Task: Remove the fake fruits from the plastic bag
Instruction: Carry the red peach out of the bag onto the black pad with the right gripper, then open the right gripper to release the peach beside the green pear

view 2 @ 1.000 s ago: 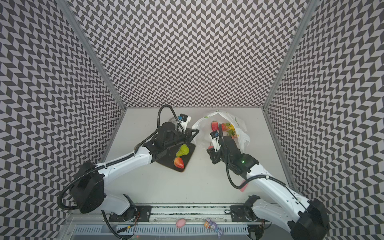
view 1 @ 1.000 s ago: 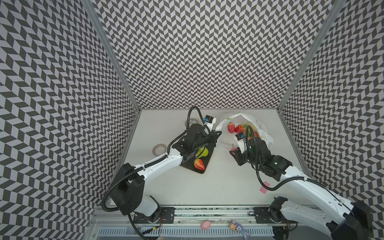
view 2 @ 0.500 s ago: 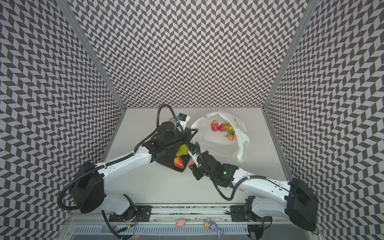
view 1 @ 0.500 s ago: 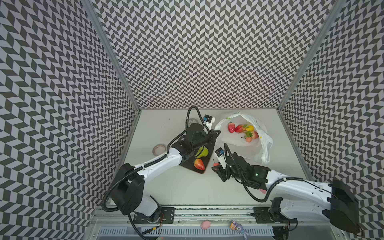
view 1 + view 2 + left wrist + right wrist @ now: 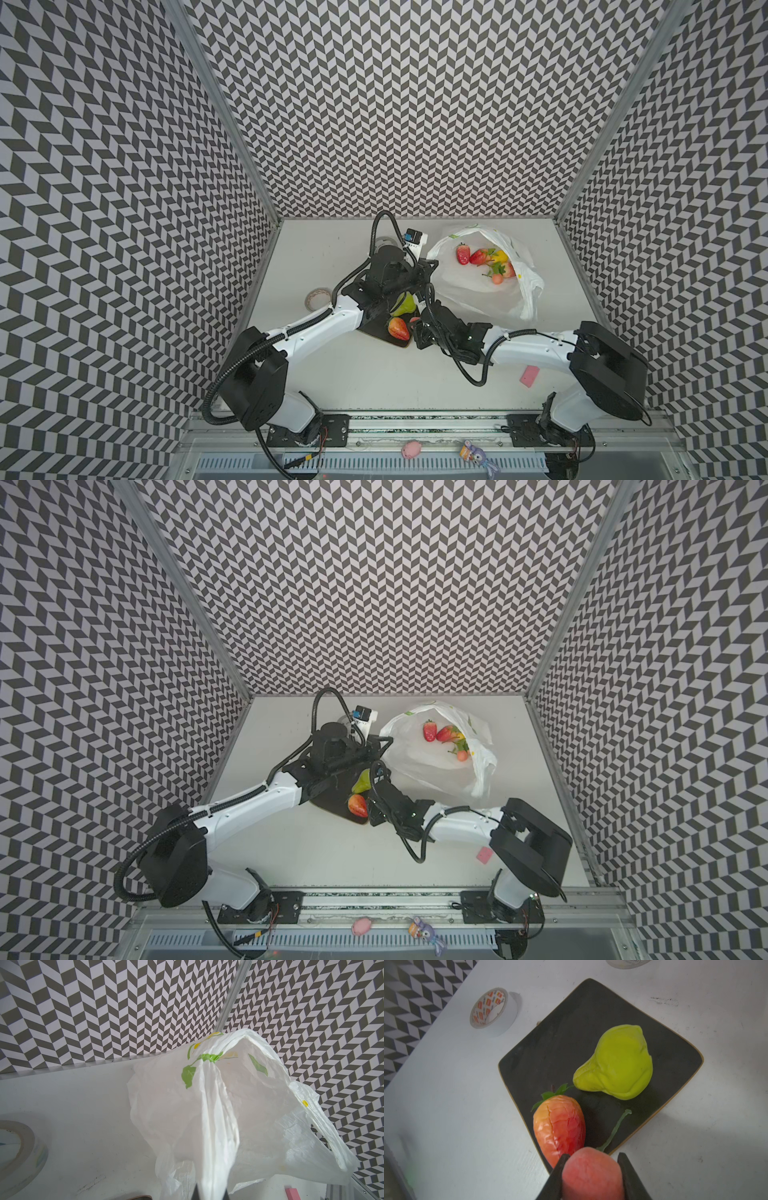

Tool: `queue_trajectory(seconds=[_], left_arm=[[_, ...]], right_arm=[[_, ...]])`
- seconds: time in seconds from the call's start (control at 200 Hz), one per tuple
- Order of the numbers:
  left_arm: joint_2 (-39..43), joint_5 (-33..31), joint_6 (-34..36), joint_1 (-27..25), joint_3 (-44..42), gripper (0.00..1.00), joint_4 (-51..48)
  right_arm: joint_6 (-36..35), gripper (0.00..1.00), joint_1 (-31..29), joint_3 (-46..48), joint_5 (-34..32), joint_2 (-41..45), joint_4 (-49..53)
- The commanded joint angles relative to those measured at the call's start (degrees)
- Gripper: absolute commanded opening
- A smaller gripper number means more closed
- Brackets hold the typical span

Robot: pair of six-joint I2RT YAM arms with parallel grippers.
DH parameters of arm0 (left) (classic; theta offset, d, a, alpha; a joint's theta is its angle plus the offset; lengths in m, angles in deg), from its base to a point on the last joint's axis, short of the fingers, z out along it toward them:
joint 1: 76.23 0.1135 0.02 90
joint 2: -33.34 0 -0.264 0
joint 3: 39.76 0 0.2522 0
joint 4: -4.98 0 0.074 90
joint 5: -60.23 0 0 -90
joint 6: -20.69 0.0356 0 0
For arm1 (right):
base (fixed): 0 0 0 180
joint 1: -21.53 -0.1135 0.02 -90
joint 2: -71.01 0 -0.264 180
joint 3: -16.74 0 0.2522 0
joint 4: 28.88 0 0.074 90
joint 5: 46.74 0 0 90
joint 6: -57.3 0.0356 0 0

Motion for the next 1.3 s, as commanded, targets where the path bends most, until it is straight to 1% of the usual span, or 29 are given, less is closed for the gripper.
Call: queue_trajectory(seconds=[0.0, 0.25, 0.491, 0.571, 0.716, 0.796, 0.936, 1.011, 1.146, 1.297], left_arm=[[1.89, 0.09, 0.06, 0.18, 0.58, 0.0, -0.66], [1.91, 0.08, 0.14, 0.26, 0.59, 0.0, -0.78], [1.72, 0.02, 0.33, 0.25, 0.79, 0.0, -0.93], [1.66, 0.09, 0.33, 0.28, 0.77, 0.0, -0.91], [1.65, 0.06, 0.41, 0.31, 0.79, 0.0, -1.01], [1.58, 0.03, 0.39, 0.36, 0.85, 0.0, -0.93], [1.57, 0.09, 0.41, 0.37, 0.93, 0.0, -0.93], [1.56, 0.09, 0.55, 0.33, 0.94, 0.0, -0.93], [1.6, 0.09, 0.59, 0.41, 0.94, 0.0, -0.88], [1.56, 0.08, 0.57, 0.49, 0.85, 0.0, -0.62]], right_arm=[[3.43, 0.34, 1.02, -2.47, -1.18, -2.67, -2.8], [6.49, 0.37, 3.55, -4.09, 0.49, -6.03, -3.02], [7.15, 0.41, 3.71, -5.95, 2.68, -9.12, -3.69], [7.41, 0.44, 3.78, -6.42, 3.38, -9.93, -3.8], [7.83, 0.57, 3.72, -6.46, 3.64, -9.84, -3.8], [7.73, 0.61, 3.74, -6.45, 3.53, -9.33, -3.37], [7.82, 0.63, 3.71, -5.57, 3.03, -7.04, -2.6], [7.86, 0.63, 3.71, -4.68, 2.99, -4.46, -1.97], [6.42, 0.63, 3.71, -2.6, 3.22, 2.59, -0.18], [3.34, 0.62, 3.63, 0.62, 5.66, 11.6, 3.57]])
